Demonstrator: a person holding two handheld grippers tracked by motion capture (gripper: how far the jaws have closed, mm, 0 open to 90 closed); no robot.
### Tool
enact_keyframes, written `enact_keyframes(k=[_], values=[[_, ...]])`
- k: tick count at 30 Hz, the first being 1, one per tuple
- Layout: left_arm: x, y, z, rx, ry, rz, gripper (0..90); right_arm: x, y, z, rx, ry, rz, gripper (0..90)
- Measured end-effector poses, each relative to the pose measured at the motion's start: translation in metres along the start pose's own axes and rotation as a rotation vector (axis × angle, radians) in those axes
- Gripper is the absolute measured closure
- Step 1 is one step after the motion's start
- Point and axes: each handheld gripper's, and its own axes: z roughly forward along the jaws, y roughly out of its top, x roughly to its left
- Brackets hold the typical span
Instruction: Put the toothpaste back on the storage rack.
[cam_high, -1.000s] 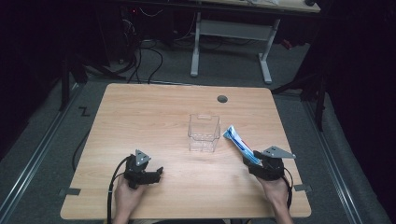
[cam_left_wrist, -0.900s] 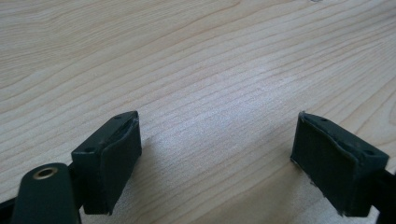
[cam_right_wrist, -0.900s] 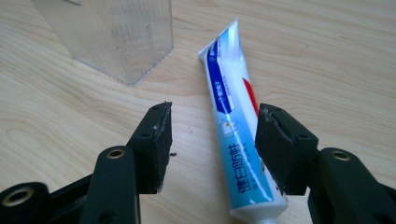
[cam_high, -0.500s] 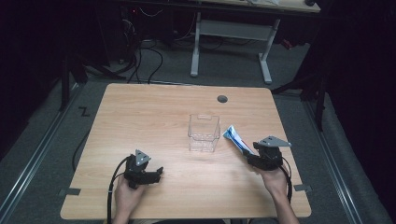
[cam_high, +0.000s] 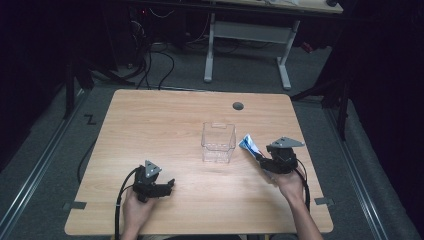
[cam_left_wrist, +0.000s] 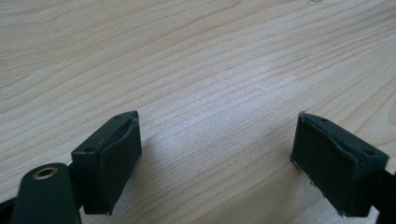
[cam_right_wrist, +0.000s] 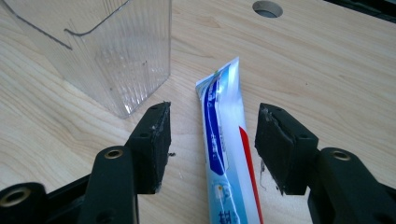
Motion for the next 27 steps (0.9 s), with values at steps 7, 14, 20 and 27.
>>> enact_keyframes(k=[7,14,20,27], values=[[0.0,0.0,0.0,0.0,0.0,0.0,15.9,0.001,0.01,0.014,0.036,-0.011,-0.026,45.9],[0.0,0.0,0.0,0.0,0.0,0.0,15.9,0.002,0.014,0.031,0.085,-0.001,-0.022,45.1],[0.0,0.0,0.0,0.0,0.0,0.0,15.9,0.004,0.019,0.042,0.107,-0.011,-0.039,44.7],[0.0,0.0,0.0,0.0,0.0,0.0,15.9,0.007,0.021,0.058,0.162,-0.019,-0.057,44.1]])
